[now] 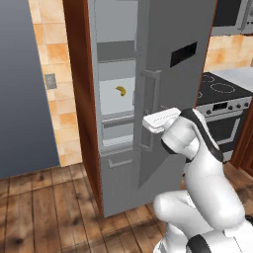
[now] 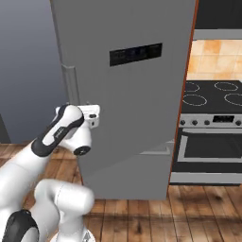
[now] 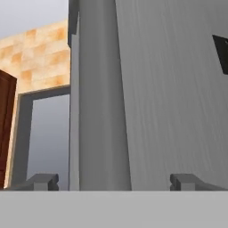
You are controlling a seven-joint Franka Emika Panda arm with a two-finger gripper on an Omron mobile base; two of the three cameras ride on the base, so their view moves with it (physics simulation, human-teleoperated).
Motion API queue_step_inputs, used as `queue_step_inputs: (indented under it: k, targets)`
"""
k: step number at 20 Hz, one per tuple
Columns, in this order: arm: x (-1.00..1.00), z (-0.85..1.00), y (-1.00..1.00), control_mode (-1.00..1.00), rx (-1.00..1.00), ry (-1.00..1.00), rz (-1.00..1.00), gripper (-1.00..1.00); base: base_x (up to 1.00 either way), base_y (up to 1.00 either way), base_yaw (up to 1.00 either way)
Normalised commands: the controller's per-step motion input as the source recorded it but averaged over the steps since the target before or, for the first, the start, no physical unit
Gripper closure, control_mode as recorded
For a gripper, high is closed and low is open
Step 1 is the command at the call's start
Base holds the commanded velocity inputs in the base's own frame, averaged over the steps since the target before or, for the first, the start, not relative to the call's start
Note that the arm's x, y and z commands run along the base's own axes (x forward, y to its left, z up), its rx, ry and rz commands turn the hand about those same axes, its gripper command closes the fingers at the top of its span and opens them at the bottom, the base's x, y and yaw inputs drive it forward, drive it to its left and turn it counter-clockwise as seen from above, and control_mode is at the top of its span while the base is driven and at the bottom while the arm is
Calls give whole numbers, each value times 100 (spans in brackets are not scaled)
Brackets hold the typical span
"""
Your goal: Place the pear in the correct fridge rack based on whether it is a fruit or vegetable. Finally, close the fridge door.
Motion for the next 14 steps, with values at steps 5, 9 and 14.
queue_step_inputs:
  k: [5, 9, 14]
  targets:
    - [55, 57, 27, -100, -1, -7, -4, -100, 0, 0, 0]
    - [53, 53, 12, -100, 0, -7, -2, -100, 0, 0, 0]
    - [54, 53, 20, -100, 0, -4, -4, -100, 0, 0, 0]
